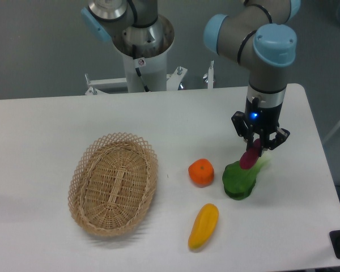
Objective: Place the sweet potato on the table
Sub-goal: 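Lift the held purple sweet potato up from the bok choy, then carry the held sweet potato off the bok choy and lower it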
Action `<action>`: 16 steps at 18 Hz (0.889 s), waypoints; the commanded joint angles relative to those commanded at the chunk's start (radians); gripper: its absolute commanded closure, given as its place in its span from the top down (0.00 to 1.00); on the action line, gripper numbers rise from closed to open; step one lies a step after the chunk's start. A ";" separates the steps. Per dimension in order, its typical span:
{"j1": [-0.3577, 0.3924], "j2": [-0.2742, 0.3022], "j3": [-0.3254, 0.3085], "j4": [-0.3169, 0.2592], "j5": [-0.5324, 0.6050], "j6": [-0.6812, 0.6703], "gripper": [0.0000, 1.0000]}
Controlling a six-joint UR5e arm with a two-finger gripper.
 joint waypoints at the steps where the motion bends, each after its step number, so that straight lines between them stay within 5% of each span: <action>1: 0.002 0.006 -0.008 0.000 0.002 0.017 0.29; 10: 0.028 0.023 -0.126 0.015 0.017 0.211 0.29; 16: 0.031 0.020 -0.235 0.101 0.077 0.305 0.30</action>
